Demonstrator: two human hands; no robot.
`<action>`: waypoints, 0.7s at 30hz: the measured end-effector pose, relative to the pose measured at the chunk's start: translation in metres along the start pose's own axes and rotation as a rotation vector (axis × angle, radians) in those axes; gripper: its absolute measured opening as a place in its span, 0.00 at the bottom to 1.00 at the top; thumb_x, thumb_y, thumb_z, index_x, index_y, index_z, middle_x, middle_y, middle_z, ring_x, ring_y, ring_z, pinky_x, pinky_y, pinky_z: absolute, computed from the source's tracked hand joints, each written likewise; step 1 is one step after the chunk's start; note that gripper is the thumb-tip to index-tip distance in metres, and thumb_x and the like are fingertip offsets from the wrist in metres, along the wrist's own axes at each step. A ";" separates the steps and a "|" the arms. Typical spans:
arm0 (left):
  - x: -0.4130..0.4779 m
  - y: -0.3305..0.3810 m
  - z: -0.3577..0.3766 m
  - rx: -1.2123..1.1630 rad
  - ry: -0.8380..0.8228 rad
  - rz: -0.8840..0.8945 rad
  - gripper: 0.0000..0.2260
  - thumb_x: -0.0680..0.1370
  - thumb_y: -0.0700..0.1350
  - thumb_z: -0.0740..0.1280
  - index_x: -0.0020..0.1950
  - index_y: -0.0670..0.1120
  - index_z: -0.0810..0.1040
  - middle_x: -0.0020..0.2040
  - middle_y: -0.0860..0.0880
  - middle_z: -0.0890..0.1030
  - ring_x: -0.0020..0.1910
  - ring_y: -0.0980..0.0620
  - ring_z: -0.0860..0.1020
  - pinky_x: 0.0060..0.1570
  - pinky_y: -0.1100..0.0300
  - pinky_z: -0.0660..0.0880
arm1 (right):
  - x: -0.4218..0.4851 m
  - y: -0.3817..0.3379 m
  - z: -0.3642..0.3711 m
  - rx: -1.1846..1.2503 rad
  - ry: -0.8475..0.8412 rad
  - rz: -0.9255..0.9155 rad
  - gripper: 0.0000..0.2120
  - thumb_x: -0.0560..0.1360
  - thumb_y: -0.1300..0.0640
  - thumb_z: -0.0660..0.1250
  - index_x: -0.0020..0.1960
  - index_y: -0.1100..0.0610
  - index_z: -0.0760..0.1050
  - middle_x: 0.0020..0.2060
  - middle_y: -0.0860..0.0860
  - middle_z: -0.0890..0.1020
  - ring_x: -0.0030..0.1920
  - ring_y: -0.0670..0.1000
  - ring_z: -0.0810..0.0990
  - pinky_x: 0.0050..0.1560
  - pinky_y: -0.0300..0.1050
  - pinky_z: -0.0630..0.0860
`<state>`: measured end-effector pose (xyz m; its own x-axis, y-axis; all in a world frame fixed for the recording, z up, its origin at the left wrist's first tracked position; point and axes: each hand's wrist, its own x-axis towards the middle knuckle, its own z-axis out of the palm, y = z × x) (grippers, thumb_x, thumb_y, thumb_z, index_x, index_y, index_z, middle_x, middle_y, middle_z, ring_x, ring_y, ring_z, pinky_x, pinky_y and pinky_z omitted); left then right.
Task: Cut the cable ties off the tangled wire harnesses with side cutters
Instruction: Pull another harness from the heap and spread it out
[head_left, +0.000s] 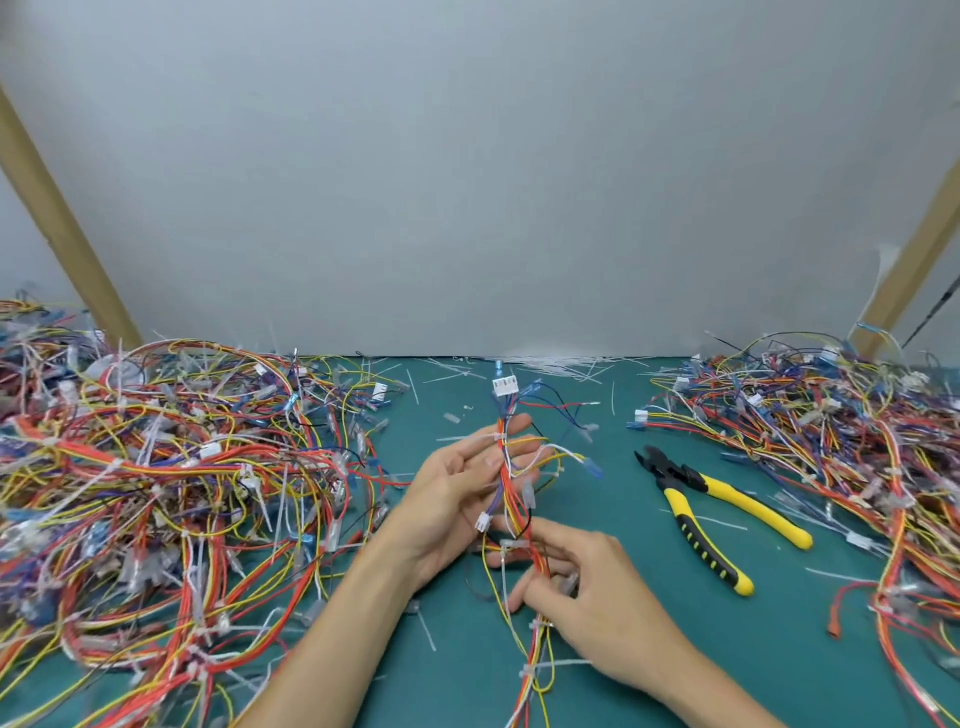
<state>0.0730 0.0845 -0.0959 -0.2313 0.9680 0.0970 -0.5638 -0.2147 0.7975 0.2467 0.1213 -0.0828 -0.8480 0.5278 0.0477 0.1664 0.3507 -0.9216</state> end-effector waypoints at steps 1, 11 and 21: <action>0.001 0.000 -0.001 -0.009 0.009 0.005 0.15 0.77 0.36 0.63 0.63 0.42 0.79 0.58 0.42 0.83 0.58 0.49 0.81 0.50 0.61 0.79 | 0.000 -0.001 0.000 0.004 0.005 0.001 0.22 0.70 0.68 0.61 0.56 0.46 0.79 0.44 0.45 0.85 0.38 0.48 0.84 0.35 0.38 0.74; -0.001 0.002 0.004 0.022 0.035 0.110 0.23 0.74 0.33 0.68 0.69 0.38 0.71 0.66 0.42 0.78 0.66 0.49 0.76 0.62 0.57 0.75 | 0.007 0.005 -0.002 0.003 0.315 0.017 0.23 0.68 0.68 0.67 0.54 0.43 0.78 0.44 0.40 0.84 0.33 0.52 0.82 0.39 0.51 0.80; -0.001 0.021 0.005 0.961 0.343 0.429 0.25 0.76 0.25 0.60 0.50 0.56 0.81 0.46 0.59 0.84 0.46 0.61 0.82 0.50 0.64 0.75 | 0.018 0.015 -0.016 0.421 0.225 0.011 0.22 0.74 0.78 0.57 0.58 0.56 0.76 0.40 0.53 0.83 0.34 0.47 0.80 0.33 0.34 0.71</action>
<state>0.0655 0.0793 -0.0758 -0.5514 0.7182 0.4244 0.4317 -0.1897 0.8819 0.2419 0.1480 -0.0897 -0.7099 0.7001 0.0760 -0.0826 0.0243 -0.9963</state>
